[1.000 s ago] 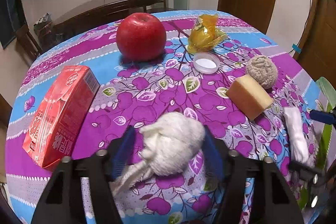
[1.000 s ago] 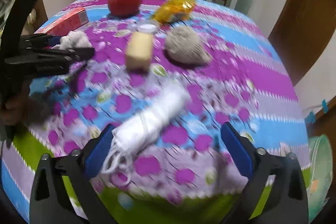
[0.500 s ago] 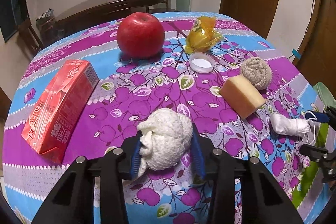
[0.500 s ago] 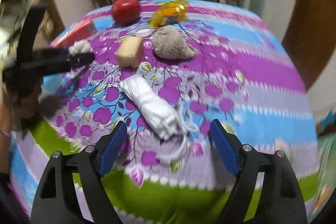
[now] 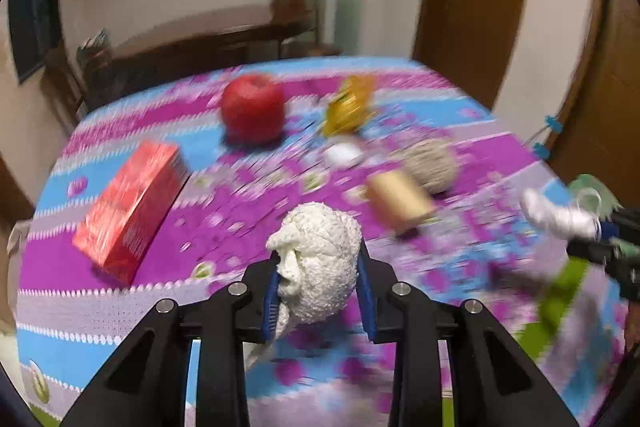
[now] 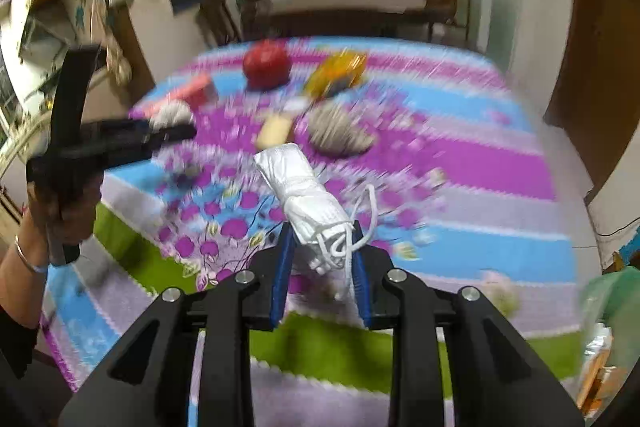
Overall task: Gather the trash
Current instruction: 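Grasp the white tissue ball with the left tool while the right tool grasps the white rope bundle, then carry the tissue ball and rope bundle over the green wastebasket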
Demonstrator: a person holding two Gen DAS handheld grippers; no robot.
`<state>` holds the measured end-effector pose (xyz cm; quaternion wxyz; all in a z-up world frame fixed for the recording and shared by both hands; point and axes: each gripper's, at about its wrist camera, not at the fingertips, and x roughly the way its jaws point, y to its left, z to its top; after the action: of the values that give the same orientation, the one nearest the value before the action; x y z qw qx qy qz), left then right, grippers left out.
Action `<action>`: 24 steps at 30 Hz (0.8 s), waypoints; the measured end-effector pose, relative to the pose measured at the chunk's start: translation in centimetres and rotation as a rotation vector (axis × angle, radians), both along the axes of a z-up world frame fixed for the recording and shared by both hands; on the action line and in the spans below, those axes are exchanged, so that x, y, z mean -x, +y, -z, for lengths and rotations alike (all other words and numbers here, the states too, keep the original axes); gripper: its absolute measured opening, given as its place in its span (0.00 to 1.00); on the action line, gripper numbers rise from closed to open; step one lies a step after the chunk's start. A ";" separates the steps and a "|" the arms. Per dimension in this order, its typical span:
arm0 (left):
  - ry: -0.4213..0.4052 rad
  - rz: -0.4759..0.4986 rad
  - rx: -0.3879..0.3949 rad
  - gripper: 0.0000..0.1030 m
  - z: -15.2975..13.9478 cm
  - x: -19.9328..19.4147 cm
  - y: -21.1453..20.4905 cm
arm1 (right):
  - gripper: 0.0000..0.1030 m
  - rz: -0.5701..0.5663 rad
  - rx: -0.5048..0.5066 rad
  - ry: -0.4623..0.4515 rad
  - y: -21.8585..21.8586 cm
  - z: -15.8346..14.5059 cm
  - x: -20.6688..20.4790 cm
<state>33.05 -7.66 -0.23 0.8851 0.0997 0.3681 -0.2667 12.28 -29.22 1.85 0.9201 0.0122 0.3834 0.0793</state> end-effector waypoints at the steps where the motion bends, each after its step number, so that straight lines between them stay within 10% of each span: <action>1: -0.023 0.032 0.007 0.32 -1.5 1.1 -1.2 | 0.25 0.013 -0.005 -0.018 -0.8 -1.0 0.7; 13: -0.125 0.380 0.036 0.32 -8.6 10.5 -19.7 | 0.25 0.369 -0.023 -0.165 -16.3 -10.1 11.6; 24: -0.019 0.663 0.041 0.32 -6.9 17.2 -39.1 | 0.25 0.658 -0.018 -0.106 -27.7 -8.2 19.3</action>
<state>15.81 -46.78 6.67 0.7552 0.1988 0.3021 -0.5467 -7.04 -56.95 10.09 0.9149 0.1394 0.3098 -0.2179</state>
